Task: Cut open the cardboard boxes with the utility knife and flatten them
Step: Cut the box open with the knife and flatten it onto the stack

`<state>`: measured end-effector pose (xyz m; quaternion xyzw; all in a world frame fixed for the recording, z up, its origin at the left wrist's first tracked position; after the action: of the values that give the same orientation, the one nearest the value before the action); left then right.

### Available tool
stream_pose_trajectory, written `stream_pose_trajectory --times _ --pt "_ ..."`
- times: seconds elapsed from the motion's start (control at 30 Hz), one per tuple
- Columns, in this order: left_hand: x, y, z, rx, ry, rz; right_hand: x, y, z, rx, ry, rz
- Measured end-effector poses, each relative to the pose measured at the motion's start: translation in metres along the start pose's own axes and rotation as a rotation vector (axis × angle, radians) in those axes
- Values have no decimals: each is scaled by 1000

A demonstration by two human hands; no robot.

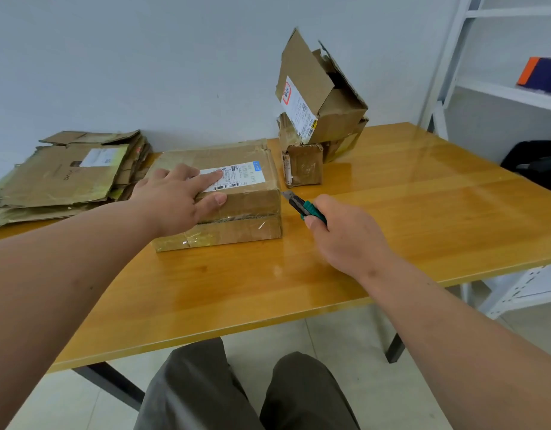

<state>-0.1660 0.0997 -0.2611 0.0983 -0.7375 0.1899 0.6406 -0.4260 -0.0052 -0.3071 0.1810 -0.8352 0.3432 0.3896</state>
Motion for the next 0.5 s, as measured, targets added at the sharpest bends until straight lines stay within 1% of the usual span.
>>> stream_pose_trajectory --times 0.2,0.5 --pt "0 0 -1 -4 0 4 -3 -1 -1 16 10 9" --pt "-1 -1 -1 -8 -3 -3 -7 0 3 -10 48 -36"
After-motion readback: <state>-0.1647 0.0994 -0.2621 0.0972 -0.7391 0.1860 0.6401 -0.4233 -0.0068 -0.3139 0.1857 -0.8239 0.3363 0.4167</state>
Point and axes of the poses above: each hand's wrist, its own y-axis away from the middle knuckle, its own x-axis out of the back of the hand, z = x × y, the point moved 2 cm from there along -y, towards the middle knuckle, and after that the axes turned 5 degrees about z, right-handed, at the moved point
